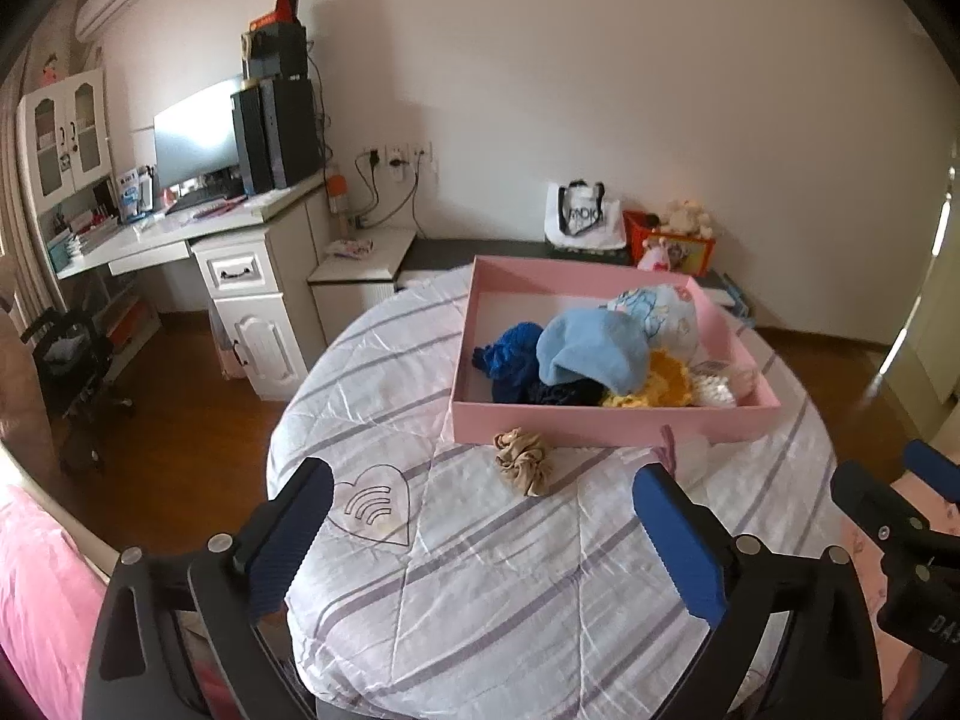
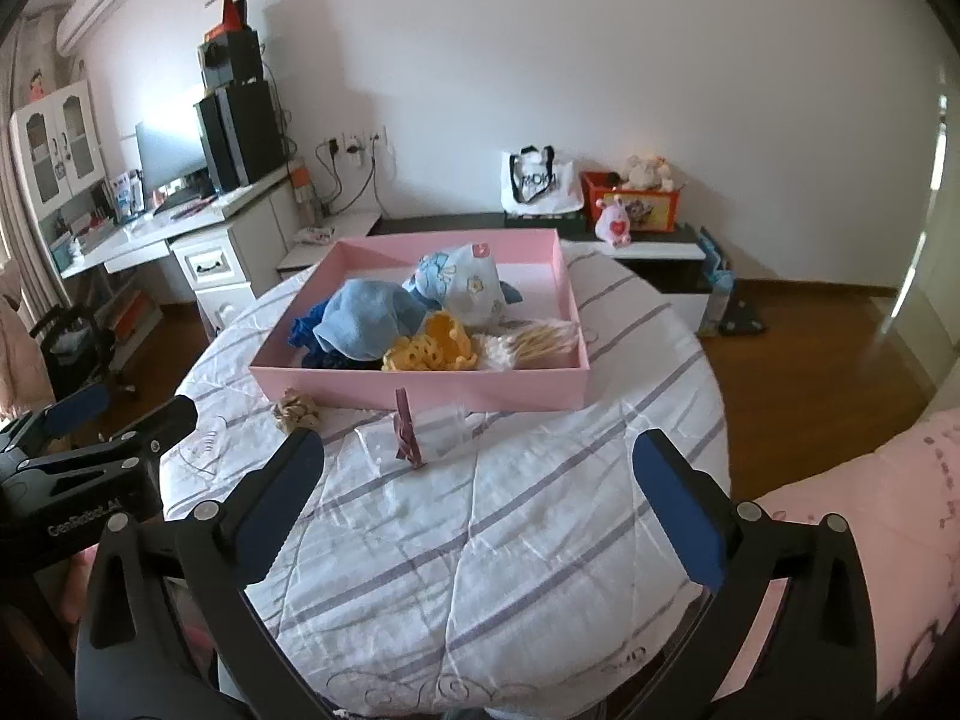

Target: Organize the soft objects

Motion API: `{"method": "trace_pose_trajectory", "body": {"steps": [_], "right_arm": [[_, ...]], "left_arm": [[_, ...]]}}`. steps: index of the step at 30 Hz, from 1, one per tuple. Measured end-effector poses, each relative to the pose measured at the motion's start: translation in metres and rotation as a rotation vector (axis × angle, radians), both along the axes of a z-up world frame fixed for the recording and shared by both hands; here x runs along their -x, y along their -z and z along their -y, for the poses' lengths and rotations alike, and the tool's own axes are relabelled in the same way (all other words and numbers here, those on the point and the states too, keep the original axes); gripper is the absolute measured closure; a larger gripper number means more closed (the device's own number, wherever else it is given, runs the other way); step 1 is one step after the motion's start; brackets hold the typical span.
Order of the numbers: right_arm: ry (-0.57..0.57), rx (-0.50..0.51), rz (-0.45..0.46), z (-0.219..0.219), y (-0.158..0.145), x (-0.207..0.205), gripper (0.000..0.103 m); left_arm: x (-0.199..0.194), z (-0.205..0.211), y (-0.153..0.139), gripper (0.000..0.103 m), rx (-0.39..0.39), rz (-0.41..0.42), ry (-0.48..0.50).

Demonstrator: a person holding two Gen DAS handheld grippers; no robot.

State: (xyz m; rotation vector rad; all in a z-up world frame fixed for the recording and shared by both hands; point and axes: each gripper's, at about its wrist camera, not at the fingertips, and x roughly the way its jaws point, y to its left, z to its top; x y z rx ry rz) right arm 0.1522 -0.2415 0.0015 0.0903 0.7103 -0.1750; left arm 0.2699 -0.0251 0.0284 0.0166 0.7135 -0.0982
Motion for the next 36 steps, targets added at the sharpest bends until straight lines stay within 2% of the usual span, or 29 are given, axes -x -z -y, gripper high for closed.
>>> {"method": "trace_pose_trajectory", "body": {"steps": [11,22,29,36], "right_arm": [[-0.006,0.030,0.075,-0.013,-0.030,0.042,0.000],[-0.001,0.076,0.189,-0.027,-0.063,0.081,0.000],[-0.011,0.086,0.240,-0.033,-0.077,0.099,0.000],[-0.001,0.087,0.269,-0.034,-0.082,0.111,0.000]], "left_arm": [[0.072,-0.006,-0.036,0.000,0.007,0.102,0.017],[0.135,-0.011,-0.068,0.000,0.020,0.220,0.034],[0.164,-0.014,-0.077,0.000,0.034,0.269,0.047],[0.175,-0.014,-0.079,0.000,0.039,0.292,0.054]]}}
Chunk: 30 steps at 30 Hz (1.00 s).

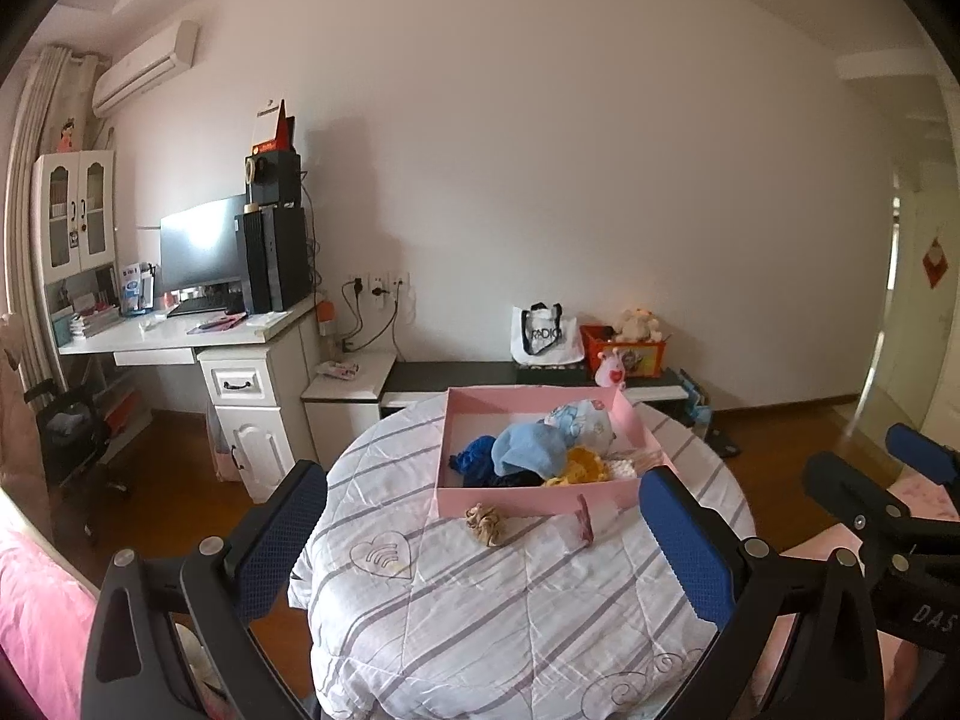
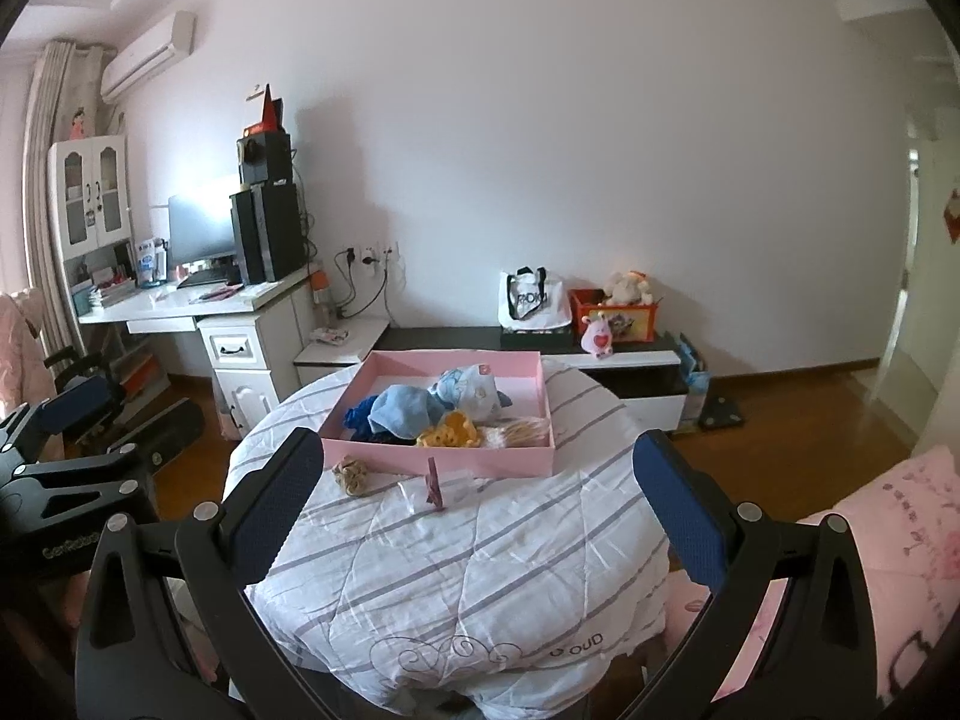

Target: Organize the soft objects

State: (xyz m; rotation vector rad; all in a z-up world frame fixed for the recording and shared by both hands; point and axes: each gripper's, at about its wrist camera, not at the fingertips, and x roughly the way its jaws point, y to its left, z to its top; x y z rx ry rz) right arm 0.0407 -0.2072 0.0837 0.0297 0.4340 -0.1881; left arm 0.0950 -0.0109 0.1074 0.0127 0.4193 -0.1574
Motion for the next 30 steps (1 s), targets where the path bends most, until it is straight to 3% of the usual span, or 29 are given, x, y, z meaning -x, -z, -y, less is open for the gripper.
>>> {"method": "trace_pose_trajectory", "body": {"steps": [18,30], "right_arm": [[-0.005,-0.006,-0.010,0.001,0.000,0.003,0.000],[0.000,-0.021,-0.065,0.003,0.014,-0.017,0.000]], "left_arm": [[-0.007,0.004,0.005,0.000,0.003,-0.009,-0.013],[-0.028,0.002,0.017,0.000,0.000,-0.062,-0.019]]}}
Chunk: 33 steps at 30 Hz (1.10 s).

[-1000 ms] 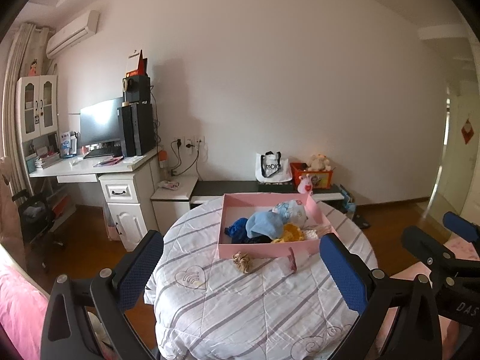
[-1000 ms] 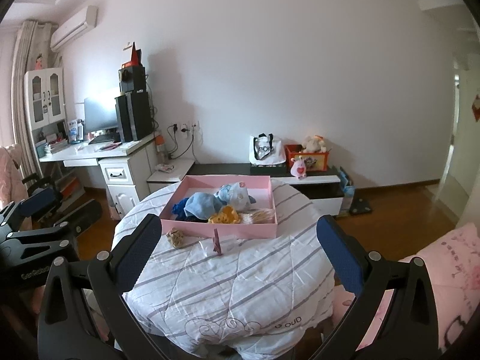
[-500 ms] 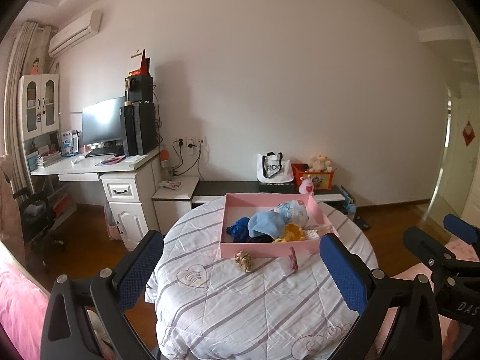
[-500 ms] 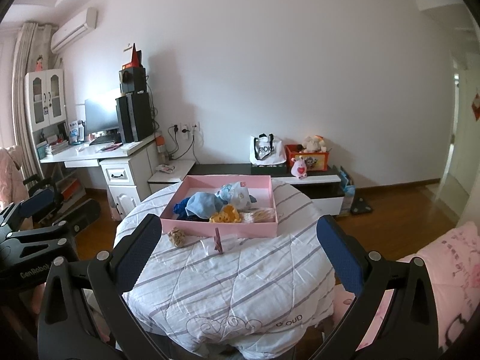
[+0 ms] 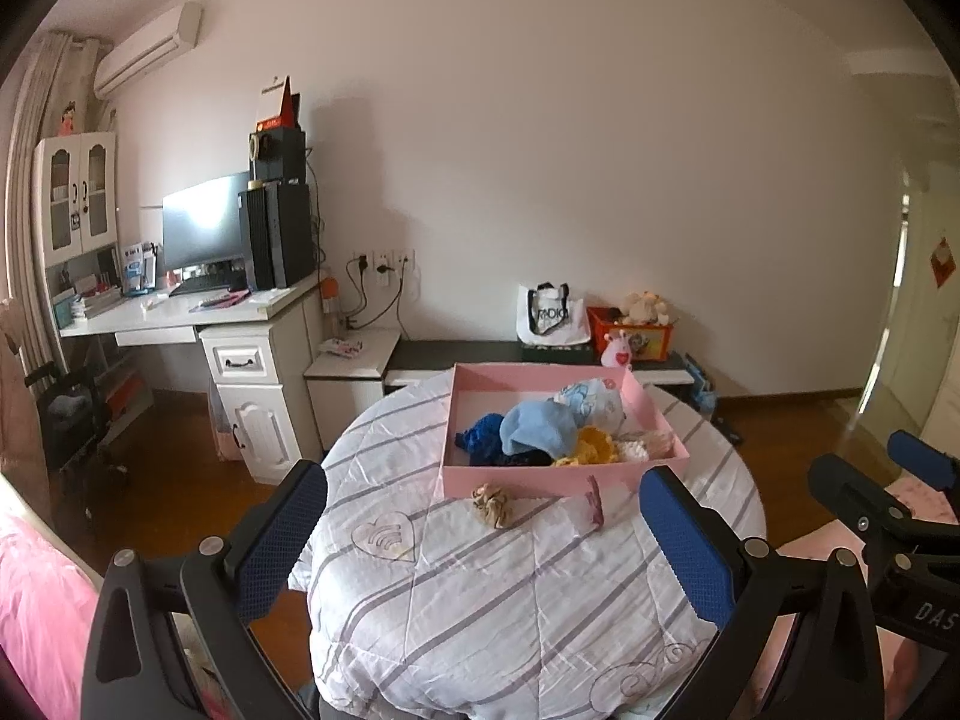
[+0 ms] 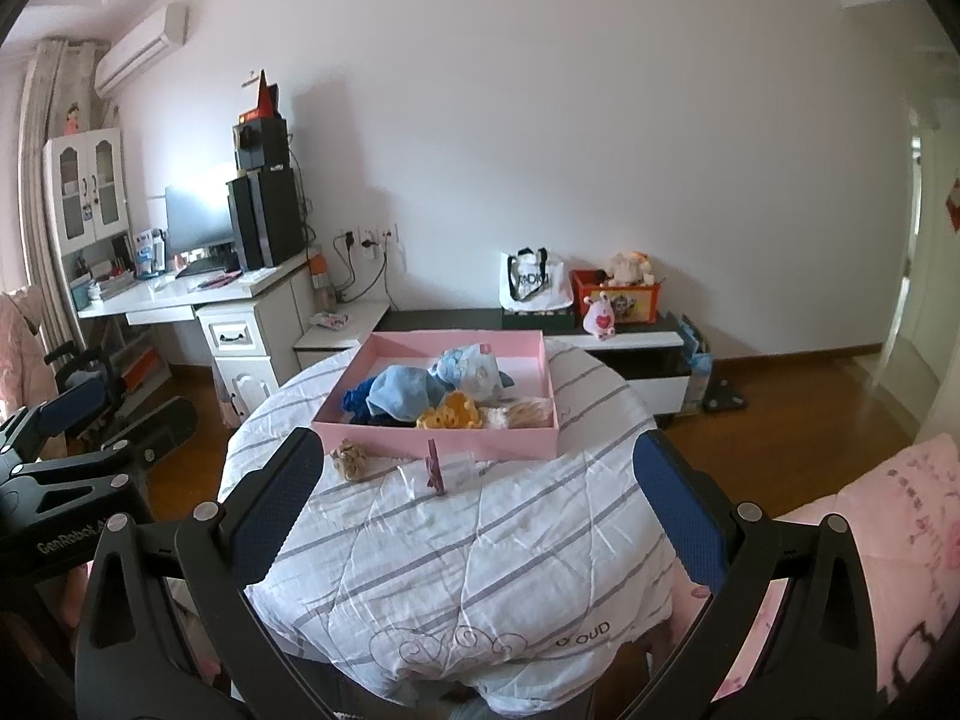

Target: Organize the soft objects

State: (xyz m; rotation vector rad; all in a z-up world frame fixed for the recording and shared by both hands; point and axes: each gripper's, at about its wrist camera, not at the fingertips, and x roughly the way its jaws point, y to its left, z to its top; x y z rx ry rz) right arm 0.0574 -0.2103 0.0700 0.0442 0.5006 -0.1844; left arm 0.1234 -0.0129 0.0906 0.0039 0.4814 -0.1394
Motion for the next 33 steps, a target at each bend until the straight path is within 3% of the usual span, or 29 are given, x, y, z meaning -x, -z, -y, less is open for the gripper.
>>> {"method": "trace_pose_trajectory", "body": {"steps": [15,33], "right_arm": [[-0.013,0.009,-0.172,-0.007,0.046,-0.056,0.000],[-0.055,-0.001,-0.437,-0.022,0.131,-0.152,0.000]], "left_arm": [[-0.070,-0.014,0.037,0.000,-0.008,-0.153,-0.025],[-0.187,-0.030,0.115,0.000,-0.040,-0.362,-0.043]]}}
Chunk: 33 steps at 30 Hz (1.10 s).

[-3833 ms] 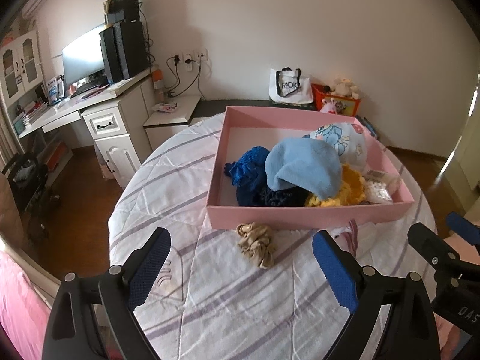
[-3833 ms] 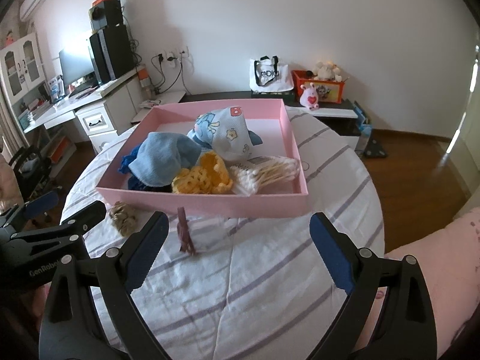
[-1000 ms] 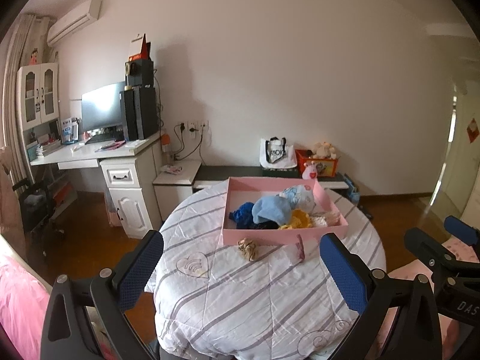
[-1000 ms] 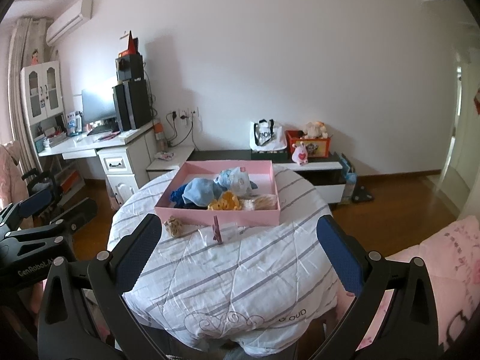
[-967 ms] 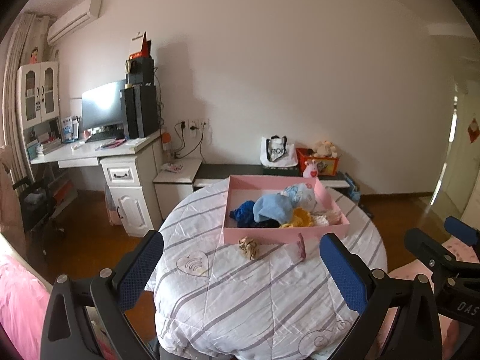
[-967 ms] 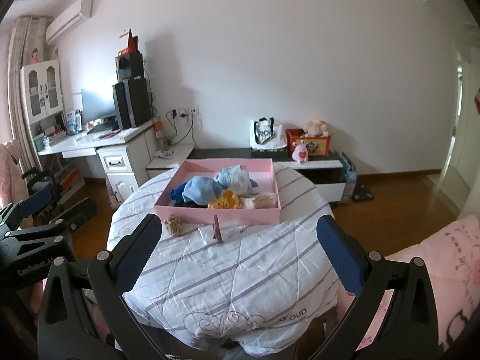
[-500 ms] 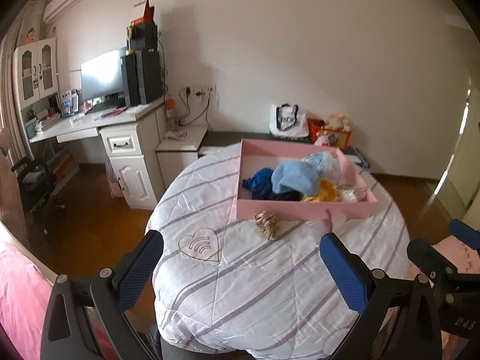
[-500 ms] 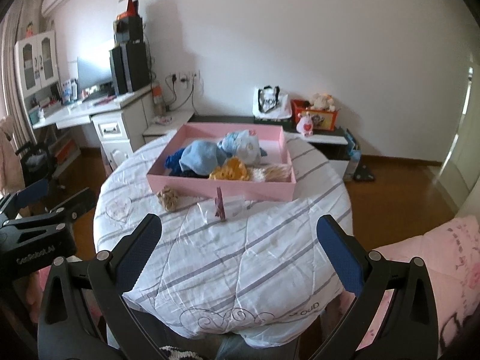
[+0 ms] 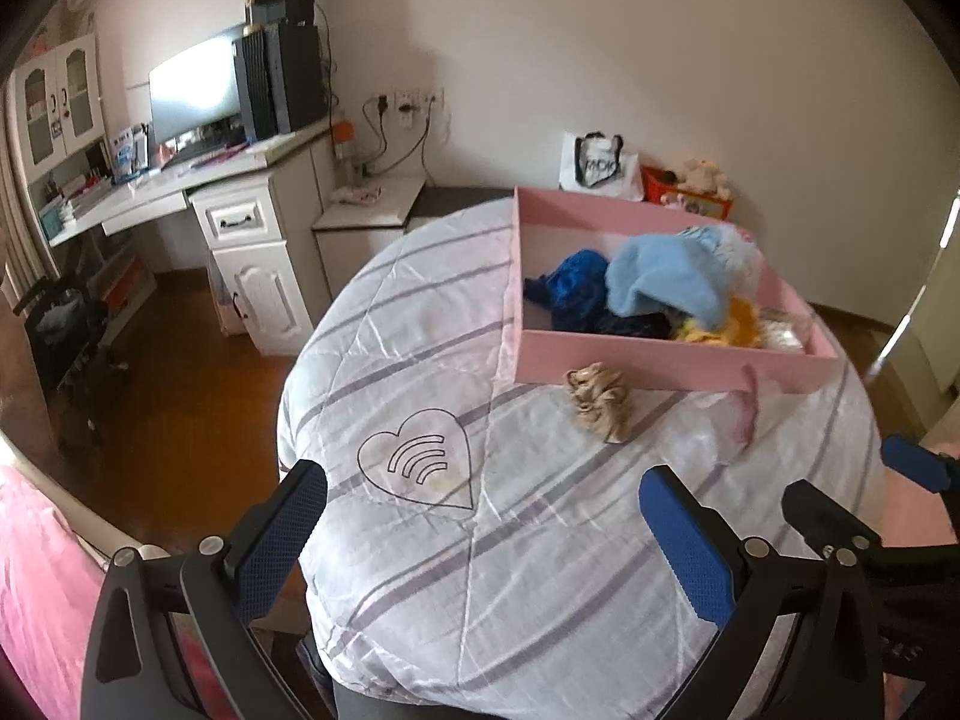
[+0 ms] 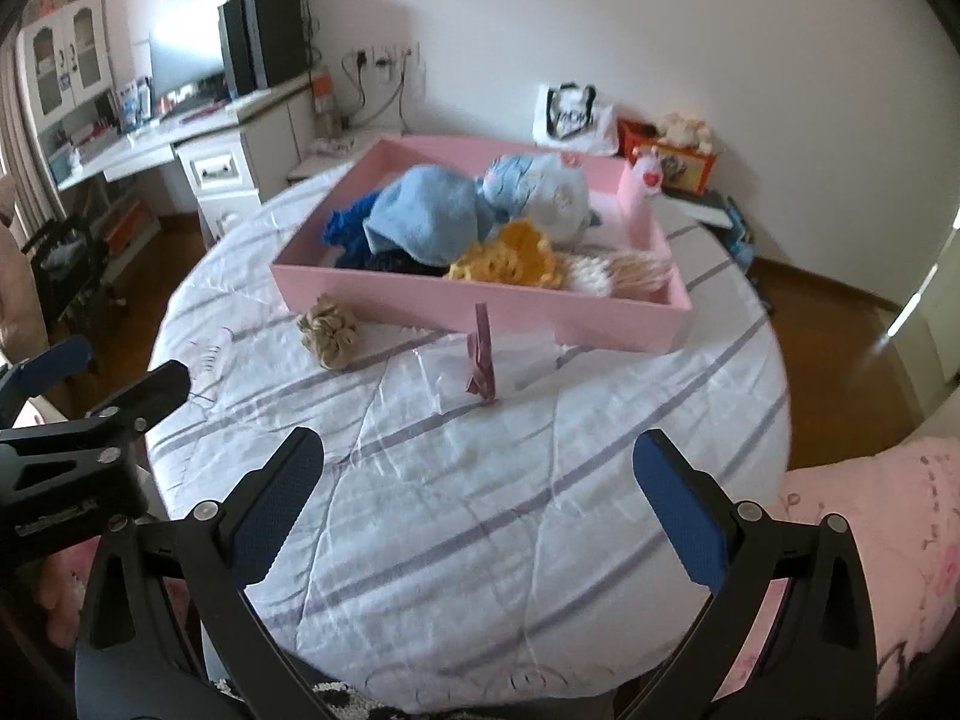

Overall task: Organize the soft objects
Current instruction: 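Grasp the beige scrunchie with the left tool while the right tool grasps the clear ribbon bag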

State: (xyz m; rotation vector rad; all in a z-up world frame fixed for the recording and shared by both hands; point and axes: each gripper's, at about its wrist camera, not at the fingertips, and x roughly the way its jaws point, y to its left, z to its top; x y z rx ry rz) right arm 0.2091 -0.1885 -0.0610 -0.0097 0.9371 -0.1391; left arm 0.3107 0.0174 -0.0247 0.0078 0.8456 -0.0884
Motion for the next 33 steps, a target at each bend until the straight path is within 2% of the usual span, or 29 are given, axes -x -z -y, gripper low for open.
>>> {"method": "trace_pose_trajectory", "body": {"steps": [5,17,19,22,25,29,33], "right_arm": [[0.026,-0.028,-0.064,0.011,0.023,-0.031,0.000],[0.066,-0.045,-0.112,0.033,0.055,-0.076,0.000],[0.059,-0.041,-0.093,0.033,0.057,-0.079,0.006],[0.028,-0.062,-0.120,0.032,0.065,-0.083,0.025],[0.009,-0.040,-0.111,0.029,0.066,-0.078,0.027],[0.000,-0.061,-0.101,0.036,0.063,-0.067,0.027],[0.030,-0.053,-0.086,0.050,0.057,-0.054,0.027]], "left_arm": [[-0.034,-0.002,0.021,0.000,-0.009,-0.047,0.001],[-0.078,0.005,0.056,0.000,-0.010,-0.119,0.016],[-0.082,0.007,0.059,0.000,-0.010,-0.123,0.018],[-0.084,0.012,0.061,0.000,-0.012,-0.127,0.020],[-0.086,0.017,0.062,0.000,-0.007,-0.132,0.024],[-0.088,0.028,0.061,0.000,0.005,-0.143,0.041],[-0.090,0.043,0.062,0.000,0.003,-0.150,0.065]]}}
